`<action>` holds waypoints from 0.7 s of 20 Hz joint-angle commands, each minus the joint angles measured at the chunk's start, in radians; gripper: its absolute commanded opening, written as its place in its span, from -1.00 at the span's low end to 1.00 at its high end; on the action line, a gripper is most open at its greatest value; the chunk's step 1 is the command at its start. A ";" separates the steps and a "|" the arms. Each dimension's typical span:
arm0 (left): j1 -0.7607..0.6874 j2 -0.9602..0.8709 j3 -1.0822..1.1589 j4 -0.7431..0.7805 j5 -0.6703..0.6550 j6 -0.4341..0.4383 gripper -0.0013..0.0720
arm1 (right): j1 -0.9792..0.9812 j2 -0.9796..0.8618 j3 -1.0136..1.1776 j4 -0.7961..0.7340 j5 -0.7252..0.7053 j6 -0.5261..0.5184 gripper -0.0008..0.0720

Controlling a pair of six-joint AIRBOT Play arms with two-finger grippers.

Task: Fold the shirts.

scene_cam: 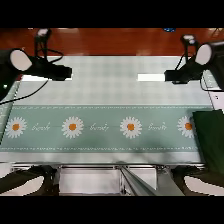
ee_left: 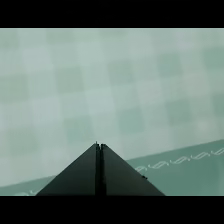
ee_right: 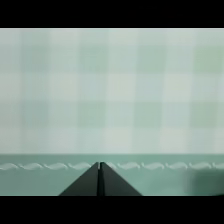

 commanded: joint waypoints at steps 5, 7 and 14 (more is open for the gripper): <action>-0.017 -0.042 -0.011 0.075 -0.061 -0.061 -0.93 | 0.050 -0.065 -0.016 -0.038 0.025 0.074 -0.91; -0.017 -0.044 -0.011 0.075 -0.061 -0.061 -0.93 | 0.049 -0.065 -0.016 -0.038 0.025 0.074 -0.91; -0.017 -0.044 -0.011 0.075 -0.061 -0.061 -0.93 | 0.049 -0.065 -0.016 -0.038 0.026 0.073 -0.91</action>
